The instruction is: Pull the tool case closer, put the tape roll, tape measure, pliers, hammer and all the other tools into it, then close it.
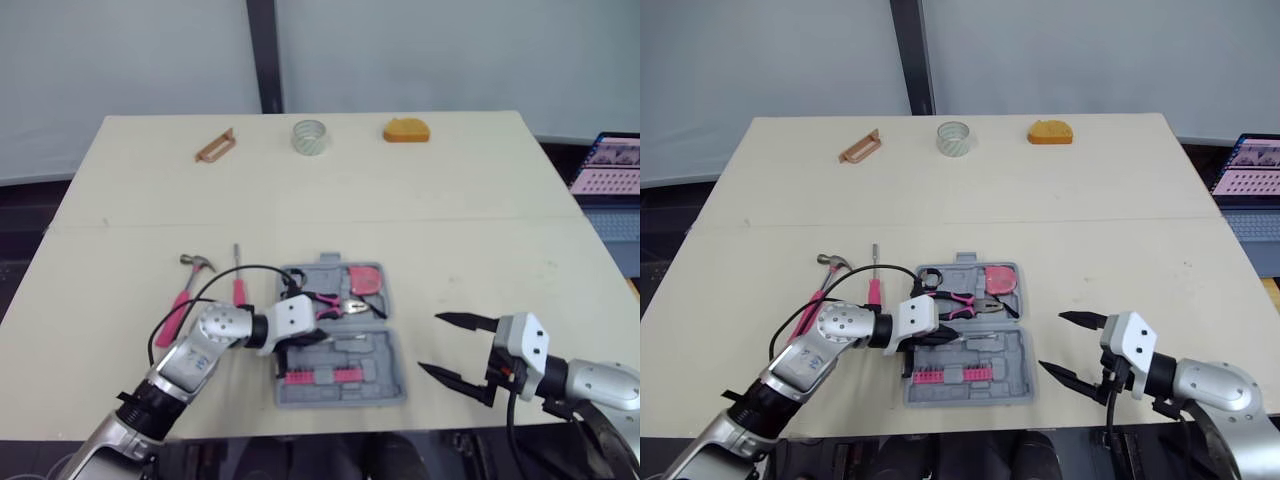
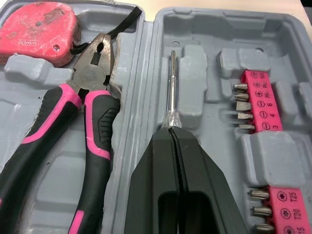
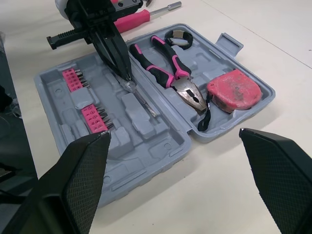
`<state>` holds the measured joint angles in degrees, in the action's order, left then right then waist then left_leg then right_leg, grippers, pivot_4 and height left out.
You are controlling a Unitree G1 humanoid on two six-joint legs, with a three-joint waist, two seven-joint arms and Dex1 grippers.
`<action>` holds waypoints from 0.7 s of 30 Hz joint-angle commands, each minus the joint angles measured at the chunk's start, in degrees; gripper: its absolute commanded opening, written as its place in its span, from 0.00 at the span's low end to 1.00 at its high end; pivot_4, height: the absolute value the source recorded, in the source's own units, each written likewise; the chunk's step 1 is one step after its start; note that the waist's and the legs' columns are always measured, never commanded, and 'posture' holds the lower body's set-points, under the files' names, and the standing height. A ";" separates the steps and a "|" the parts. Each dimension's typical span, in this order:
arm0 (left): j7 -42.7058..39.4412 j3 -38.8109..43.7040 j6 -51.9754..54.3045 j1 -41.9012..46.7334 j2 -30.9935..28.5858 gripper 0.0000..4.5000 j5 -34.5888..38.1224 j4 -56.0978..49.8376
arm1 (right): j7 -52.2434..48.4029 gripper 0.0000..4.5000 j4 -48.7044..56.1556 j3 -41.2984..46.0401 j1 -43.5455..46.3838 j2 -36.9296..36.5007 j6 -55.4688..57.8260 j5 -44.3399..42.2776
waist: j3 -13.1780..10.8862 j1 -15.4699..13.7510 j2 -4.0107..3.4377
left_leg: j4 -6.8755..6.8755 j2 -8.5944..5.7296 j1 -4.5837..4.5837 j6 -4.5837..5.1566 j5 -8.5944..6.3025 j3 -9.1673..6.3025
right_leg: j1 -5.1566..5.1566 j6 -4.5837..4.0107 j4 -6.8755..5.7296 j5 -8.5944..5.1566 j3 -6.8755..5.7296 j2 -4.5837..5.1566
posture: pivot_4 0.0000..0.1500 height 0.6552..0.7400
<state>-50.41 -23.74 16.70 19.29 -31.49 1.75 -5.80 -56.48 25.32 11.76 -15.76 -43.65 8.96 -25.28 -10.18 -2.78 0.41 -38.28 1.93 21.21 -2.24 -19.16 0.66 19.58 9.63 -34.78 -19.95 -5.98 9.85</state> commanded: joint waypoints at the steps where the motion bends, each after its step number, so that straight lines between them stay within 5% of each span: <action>1: -0.13 -0.77 -0.62 -0.87 0.06 0.01 -1.69 0.83 | 0.43 1.00 1.99 1.90 -0.19 0.15 -0.59 -0.89 | 0.00 0.00 0.00 | 0.00 0.00 0.00 0.00 0.00 0.00 | 0.00 0.00 0.00 0.00 0.00 0.00 | 1.00 1.00; 21: 0.31 -3.98 4.03 -2.19 0.66 0.01 -6.12 2.00 | -0.10 1.00 2.20 2.30 -0.59 -0.47 -0.23 -1.21 | 0.37 -0.08 -0.10 | 0.02 0.00 -0.10 0.00 0.00 0.00 | -0.10 0.00 0.02 0.00 0.00 0.00 | 1.00 1.00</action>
<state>-49.78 -25.08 18.29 19.32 -30.63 -2.09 -6.28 -56.48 25.32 11.86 -16.23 -43.69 8.96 -25.31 -9.81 -2.86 0.31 -38.26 1.93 21.11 -2.23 -19.16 0.66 19.47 9.63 -34.76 -19.95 -5.98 9.85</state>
